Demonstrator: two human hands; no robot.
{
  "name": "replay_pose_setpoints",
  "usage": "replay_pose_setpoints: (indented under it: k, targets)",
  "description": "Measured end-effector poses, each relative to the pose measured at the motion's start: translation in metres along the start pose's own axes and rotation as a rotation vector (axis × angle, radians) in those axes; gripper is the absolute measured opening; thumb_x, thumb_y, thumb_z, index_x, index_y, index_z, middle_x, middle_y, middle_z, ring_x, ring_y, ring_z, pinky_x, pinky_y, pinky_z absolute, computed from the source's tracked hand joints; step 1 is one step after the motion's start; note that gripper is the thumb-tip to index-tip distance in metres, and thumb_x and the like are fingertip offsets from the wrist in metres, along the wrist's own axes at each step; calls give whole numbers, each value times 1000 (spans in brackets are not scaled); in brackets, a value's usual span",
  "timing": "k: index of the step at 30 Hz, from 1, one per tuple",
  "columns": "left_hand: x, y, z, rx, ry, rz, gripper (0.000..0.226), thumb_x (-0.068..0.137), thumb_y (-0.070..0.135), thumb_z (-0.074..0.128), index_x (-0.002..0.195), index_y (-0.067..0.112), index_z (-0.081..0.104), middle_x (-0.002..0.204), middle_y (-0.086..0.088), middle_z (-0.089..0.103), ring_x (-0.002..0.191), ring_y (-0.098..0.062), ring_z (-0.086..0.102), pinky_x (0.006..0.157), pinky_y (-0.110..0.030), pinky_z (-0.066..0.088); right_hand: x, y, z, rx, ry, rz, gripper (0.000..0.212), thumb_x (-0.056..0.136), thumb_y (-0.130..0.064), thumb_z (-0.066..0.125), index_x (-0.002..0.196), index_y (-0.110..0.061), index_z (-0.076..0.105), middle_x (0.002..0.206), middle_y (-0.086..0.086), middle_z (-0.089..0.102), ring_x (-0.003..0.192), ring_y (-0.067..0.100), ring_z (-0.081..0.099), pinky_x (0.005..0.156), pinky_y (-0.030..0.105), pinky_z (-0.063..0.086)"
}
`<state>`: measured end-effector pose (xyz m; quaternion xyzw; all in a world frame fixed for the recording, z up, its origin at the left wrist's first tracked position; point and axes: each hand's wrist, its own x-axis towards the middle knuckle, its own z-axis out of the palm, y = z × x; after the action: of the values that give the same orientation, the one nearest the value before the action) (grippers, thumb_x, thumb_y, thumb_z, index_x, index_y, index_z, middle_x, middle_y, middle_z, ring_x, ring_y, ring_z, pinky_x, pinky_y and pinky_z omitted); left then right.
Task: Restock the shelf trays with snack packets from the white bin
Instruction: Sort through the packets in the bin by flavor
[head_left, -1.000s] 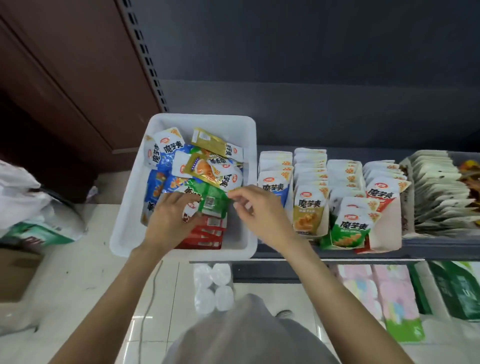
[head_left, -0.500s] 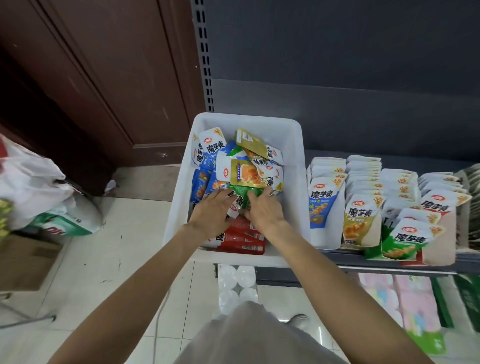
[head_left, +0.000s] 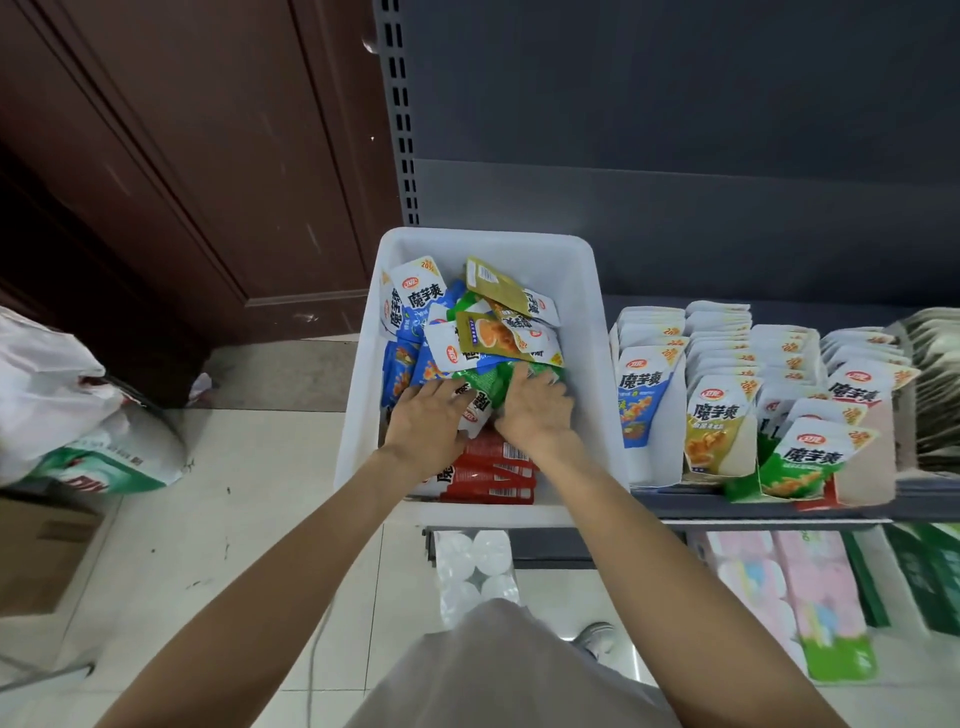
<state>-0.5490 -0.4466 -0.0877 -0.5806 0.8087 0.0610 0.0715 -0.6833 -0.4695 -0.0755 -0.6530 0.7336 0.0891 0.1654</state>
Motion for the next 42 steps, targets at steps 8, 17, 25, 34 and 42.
replay_pose_setpoints:
  k: [8, 17, 25, 34, 42]
  targets:
    - [-7, 4, -9, -283, 38, -65, 50, 92, 43, 49, 138, 25, 43, 143, 2, 44, 131, -20, 38, 109, -38, 30, -47, 5, -35, -227, 126, -314, 20, 92, -5, 48, 104, -9, 63, 109, 7, 64, 102, 26, 61, 72, 30, 41]
    - [-52, 40, -51, -1685, 352, -560, 28, 86, 36, 63, 112, 29, 57, 113, 8, 63, 108, -15, 59, 95, -35, 49, -87, 75, -67, 1246, 139, -108, 20, 95, -10, 53, 81, -21, 63, 84, 2, 66, 77, 13, 61, 69, 30, 51]
    - [-39, 76, -84, -1946, 112, -319, 31, 79, 32, 63, 108, 23, 62, 108, 2, 70, 98, -13, 67, 88, -30, 51, -102, 106, -44, 1840, 66, 80, 18, 95, -3, 49, 109, -4, 60, 109, 17, 65, 93, 21, 66, 70, 26, 56]
    - [10, 189, -104, -1362, 160, 181, 33, 86, 16, 68, 113, 28, 54, 103, 15, 67, 86, -6, 69, 72, -29, 57, -125, 200, -52, 1000, 579, -80, 35, 89, -11, 63, 121, -20, 53, 109, -9, 66, 99, 4, 62, 81, 19, 50]
    - [40, 285, -97, -963, 189, 440, 29, 96, 25, 51, 122, 15, 41, 119, -4, 65, 88, -17, 68, 65, -38, 57, -114, 302, -36, 760, 738, 106, 39, 83, -12, 70, 115, -17, 48, 99, -6, 64, 88, 9, 60, 70, 21, 41]
